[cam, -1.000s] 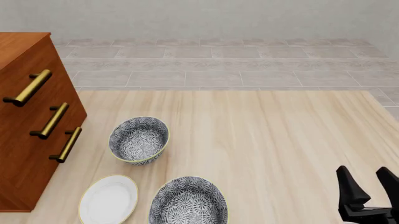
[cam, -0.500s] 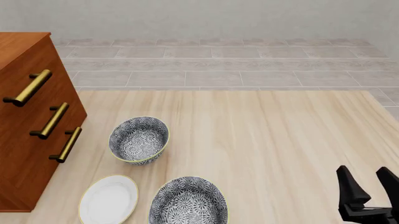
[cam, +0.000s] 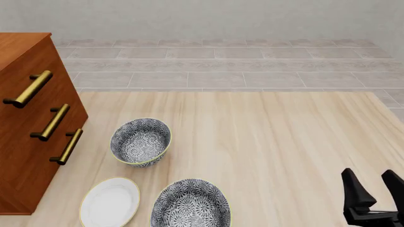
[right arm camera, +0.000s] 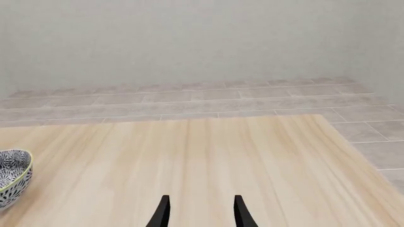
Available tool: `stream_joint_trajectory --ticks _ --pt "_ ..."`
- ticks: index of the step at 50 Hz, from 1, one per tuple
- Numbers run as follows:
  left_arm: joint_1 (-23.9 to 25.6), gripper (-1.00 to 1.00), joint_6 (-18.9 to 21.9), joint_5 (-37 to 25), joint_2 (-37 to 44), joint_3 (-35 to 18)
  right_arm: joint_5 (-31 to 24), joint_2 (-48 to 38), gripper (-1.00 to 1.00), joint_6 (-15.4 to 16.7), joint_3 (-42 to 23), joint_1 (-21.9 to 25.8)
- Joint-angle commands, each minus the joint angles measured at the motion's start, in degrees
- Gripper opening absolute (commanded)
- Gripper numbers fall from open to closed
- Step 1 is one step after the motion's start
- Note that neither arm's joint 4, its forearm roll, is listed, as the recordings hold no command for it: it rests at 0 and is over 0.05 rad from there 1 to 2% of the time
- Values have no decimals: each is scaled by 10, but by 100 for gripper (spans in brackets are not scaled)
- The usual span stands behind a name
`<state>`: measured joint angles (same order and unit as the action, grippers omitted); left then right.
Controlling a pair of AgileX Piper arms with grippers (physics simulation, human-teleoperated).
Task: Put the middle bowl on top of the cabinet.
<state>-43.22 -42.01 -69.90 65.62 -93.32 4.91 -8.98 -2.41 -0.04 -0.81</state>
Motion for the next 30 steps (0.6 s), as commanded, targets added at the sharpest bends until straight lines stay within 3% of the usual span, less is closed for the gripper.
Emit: stream_joint_trajectory --ticks 1,2,3,11,12,14,15,16,17,30 --pt "-6 100 -8 0 -12 -11 -4 5 100 -2 0 -2" --pt "-23 100 -6 0 -13 -4 -3 5 100 -2 0 -2" --pt "-1 100 -17 0 -16 -14 -2 4 100 -2 0 -2" --pt "-18 100 -19 0 -22 -16 -6 8 100 -3 0 -3" --pt "-37 100 -16 0 -22 -11 -5 8 100 -2 0 -3" --pt "-25 100 -19 0 -23 -15 -5 8 100 -2 0 -3" --pt "-44 100 -17 0 -24 -7 -6 9 100 -2 0 -3" --pt "-20 100 -28 0 -28 -22 -6 9 100 -2 0 -3" --pt "-44 100 -21 0 -26 -17 -6 10 100 -2 0 -4" --pt "-23 100 -66 0 -54 -40 -2 4 100 0 0 0"
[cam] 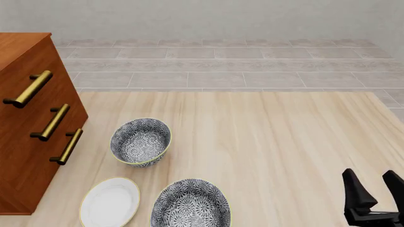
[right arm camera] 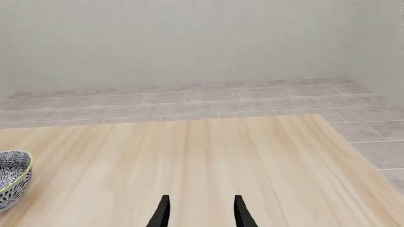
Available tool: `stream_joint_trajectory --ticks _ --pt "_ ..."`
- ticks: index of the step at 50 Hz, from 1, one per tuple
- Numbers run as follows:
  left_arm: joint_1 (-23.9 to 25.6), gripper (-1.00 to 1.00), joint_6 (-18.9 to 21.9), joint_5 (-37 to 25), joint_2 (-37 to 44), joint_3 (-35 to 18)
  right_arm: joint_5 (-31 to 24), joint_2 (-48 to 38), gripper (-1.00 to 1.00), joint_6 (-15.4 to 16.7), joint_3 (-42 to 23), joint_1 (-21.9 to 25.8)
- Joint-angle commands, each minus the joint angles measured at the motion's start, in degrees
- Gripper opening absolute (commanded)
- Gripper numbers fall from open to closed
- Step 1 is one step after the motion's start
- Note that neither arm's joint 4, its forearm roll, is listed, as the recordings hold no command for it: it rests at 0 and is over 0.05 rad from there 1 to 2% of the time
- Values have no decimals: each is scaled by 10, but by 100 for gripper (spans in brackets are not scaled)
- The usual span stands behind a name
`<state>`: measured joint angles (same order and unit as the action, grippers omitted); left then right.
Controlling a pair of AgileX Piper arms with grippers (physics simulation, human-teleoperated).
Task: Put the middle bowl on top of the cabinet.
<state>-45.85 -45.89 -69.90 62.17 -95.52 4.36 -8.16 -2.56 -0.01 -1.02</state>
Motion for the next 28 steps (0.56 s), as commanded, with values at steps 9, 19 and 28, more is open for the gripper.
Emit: stream_joint_trajectory --ticks 9,19,28 --pt "-2 100 -44 0 -33 -26 5 -7 100 3 0 3" --pt "-4 100 -52 0 -41 -31 8 -10 100 4 0 4" --pt "-12 100 -67 0 -50 -33 6 -7 100 3 0 3"
